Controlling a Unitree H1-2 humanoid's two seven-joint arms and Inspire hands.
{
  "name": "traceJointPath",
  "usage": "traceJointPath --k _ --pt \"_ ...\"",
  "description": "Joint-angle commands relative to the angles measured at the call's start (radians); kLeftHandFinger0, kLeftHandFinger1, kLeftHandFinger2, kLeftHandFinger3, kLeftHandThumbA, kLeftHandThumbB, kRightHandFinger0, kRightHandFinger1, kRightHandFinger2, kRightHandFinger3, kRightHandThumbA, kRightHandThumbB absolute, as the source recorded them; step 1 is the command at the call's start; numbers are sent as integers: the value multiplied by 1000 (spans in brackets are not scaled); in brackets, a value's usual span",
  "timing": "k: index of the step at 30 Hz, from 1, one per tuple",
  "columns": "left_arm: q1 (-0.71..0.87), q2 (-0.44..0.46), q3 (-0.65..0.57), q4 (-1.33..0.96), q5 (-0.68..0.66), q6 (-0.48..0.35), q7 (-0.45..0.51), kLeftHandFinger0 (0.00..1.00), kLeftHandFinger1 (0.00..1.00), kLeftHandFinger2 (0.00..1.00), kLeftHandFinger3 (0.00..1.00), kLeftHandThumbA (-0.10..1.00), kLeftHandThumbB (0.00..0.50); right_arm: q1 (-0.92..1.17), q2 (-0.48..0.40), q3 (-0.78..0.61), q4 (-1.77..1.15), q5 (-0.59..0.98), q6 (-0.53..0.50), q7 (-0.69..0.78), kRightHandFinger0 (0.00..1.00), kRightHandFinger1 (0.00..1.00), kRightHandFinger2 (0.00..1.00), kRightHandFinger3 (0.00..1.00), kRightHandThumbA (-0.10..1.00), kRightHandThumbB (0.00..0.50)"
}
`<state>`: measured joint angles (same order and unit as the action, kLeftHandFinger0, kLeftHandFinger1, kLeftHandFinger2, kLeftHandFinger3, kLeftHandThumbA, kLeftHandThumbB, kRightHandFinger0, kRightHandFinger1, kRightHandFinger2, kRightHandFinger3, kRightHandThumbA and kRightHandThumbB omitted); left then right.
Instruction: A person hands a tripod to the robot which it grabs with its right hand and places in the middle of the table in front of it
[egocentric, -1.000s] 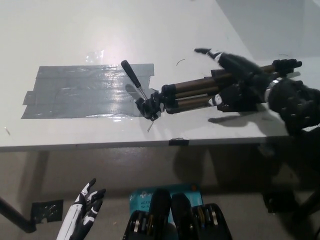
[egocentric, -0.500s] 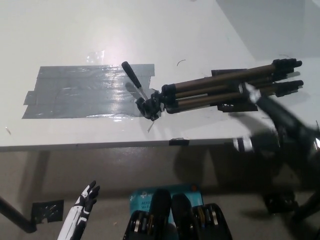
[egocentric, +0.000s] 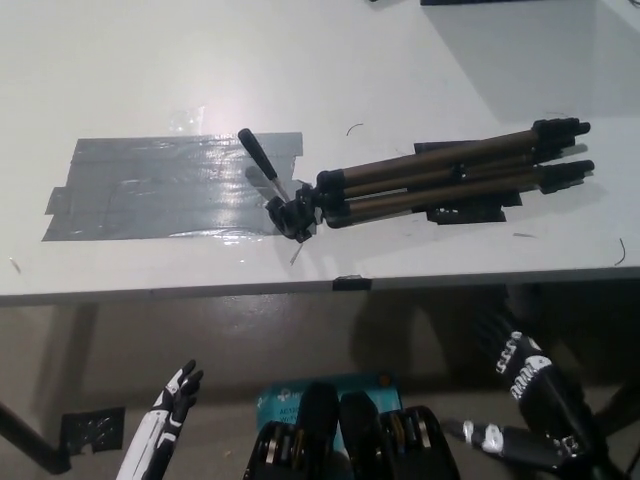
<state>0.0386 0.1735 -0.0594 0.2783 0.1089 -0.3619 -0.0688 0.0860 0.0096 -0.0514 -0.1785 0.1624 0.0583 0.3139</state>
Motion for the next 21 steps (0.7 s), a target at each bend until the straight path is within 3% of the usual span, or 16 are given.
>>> traceJointPath --k 1,5,8,15,21 --pt "-23 26 7 -38 -17 -38 -18 1000 1000 1000 1000 1000 315 -34 57 -65 90 96 -115 -69 1000 1000 1000 1000 943 137" --pt "-40 26 8 -37 -20 -40 -21 1000 1000 1000 1000 1000 303 -55 47 -78 126 106 -94 -45 1000 1000 1000 1000 901 143" --pt "-40 22 5 -39 -25 -38 -24 1000 1000 1000 1000 1000 296 -56 36 -82 136 112 -84 -39 1000 1000 1000 1000 860 120" --pt "-48 23 10 -35 -25 -40 -22 1000 1000 1000 1000 1000 291 -67 19 -65 152 107 -81 -29 1000 1000 1000 1000 865 125" --pt "-48 24 13 -42 -29 -31 -22 1000 1000 1000 1000 1000 289 -75 9 -49 134 110 -50 -31 1000 1000 1000 1000 809 108"
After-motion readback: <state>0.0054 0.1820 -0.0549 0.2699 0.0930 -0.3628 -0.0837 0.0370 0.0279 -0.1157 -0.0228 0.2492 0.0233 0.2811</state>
